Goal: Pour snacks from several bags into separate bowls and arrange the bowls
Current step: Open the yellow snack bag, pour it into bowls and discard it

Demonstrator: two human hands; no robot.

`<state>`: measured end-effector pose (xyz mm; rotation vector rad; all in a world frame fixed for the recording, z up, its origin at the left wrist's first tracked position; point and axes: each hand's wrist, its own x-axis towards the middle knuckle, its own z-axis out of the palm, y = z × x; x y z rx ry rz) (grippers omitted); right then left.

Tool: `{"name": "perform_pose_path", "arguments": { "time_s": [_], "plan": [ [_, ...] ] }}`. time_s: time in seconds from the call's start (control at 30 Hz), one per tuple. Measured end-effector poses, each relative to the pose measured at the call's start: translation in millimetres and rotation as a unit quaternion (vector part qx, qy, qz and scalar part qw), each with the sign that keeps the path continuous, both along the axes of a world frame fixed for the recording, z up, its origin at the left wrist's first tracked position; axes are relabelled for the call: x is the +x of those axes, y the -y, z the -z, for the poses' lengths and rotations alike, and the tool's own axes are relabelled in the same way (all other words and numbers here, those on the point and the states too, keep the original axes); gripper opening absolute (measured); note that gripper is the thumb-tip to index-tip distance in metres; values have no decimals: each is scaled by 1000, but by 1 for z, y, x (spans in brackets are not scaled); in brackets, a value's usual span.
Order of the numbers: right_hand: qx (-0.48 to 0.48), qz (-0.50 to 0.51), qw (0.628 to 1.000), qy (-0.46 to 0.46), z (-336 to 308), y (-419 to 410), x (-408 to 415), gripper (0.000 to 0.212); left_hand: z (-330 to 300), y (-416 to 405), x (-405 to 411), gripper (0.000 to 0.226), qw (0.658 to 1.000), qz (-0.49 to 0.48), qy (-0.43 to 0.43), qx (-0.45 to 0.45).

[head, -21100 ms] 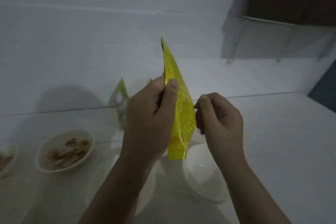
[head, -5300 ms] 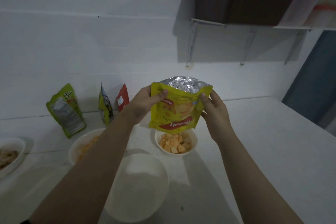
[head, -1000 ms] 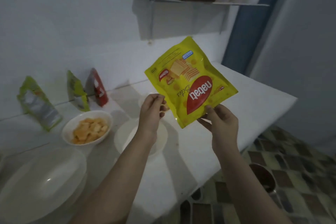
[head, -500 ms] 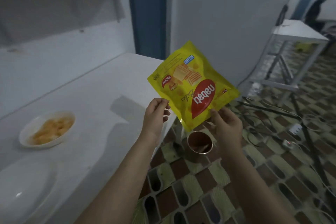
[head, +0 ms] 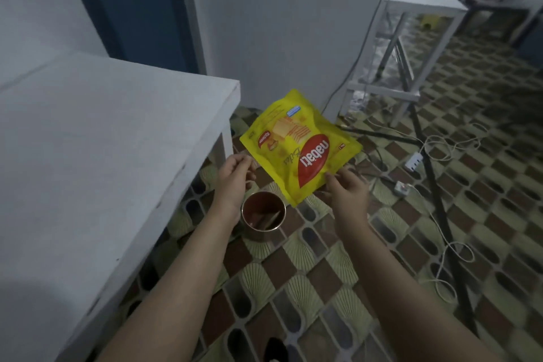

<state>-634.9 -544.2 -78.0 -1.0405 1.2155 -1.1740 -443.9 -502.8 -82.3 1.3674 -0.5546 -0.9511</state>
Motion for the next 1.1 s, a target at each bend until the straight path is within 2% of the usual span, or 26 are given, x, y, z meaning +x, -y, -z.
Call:
{"name": "perform_pose_path", "arguments": {
  "time_s": [0.17, 0.4, 0.5, 0.57, 0.7, 0.83, 0.97, 1.1],
  "plan": [
    [76, 6, 995, -57, 61, 44, -5, 18, 49, 46, 3, 15, 998, -9, -10, 58],
    [187, 7, 968, -165, 186, 97, 13, 15, 165, 95, 25, 14, 983, 16, -1, 184],
    [230, 8, 953, -199, 262, 123, 32, 20, 228, 114, 42, 13, 977, 13, 12, 214],
    [257, 3, 948, -187, 314, 140, 49, 23, 277, 127, 52, 11, 975, 10, 19, 220],
    [268, -9, 946, -185, 434, 174, 82, 16, 381, 146, 72, 11, 973, 5, 31, 228],
    [258, -24, 937, -235, 547, 199, 111, 10, 470, 159, 87, 12, 970, -6, 47, 238],
    [238, 2, 947, -215, 593, 201, 130, 36, 512, 165, 87, 17, 970, 3, 69, 232],
    [196, 15, 962, -191, 564, 179, 137, 18, 495, 165, 73, 14, 972, 15, 82, 220]
  ]
}}
